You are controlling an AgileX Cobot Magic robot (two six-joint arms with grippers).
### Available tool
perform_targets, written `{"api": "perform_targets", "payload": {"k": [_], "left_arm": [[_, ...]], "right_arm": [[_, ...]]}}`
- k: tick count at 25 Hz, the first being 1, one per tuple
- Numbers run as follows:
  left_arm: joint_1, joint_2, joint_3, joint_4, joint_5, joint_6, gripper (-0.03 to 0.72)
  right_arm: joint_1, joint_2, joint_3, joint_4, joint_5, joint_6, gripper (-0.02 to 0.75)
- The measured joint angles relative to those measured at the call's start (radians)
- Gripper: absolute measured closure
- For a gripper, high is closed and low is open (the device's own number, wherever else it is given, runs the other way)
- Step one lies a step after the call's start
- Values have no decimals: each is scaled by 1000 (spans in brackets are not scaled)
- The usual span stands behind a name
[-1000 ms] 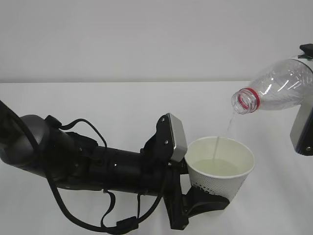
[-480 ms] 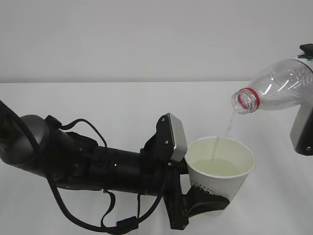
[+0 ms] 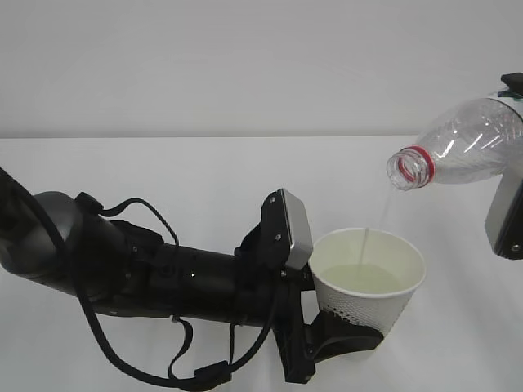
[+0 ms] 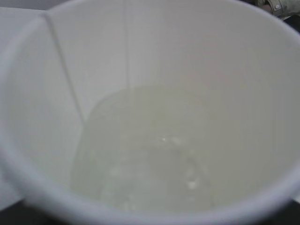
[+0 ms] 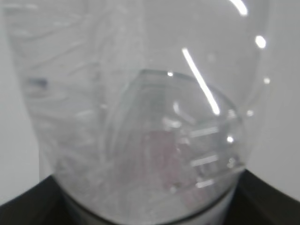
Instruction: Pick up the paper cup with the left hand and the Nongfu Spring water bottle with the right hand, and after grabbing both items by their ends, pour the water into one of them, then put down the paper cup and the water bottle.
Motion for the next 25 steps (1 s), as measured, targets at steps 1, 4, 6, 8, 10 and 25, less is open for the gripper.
{"api": "perform_targets", "payload": {"k": [1, 4, 6, 8, 10, 25], "left_arm": [[0, 0, 0, 0, 0, 0, 181], [0, 0, 0, 0, 0, 0, 181], [0, 0, 0, 0, 0, 0, 181], [0, 0, 0, 0, 0, 0, 181], [0, 0, 0, 0, 0, 0, 181], [0, 0, 0, 0, 2, 0, 181]], "right_arm": [[0, 0, 0, 0, 0, 0, 224], [0, 0, 0, 0, 0, -3, 224], [0, 0, 0, 0, 0, -10, 224], [0, 0, 0, 0, 0, -12, 224], [0, 0, 0, 0, 0, -14, 224], [0, 0, -3, 0, -2, -19, 224]]}}
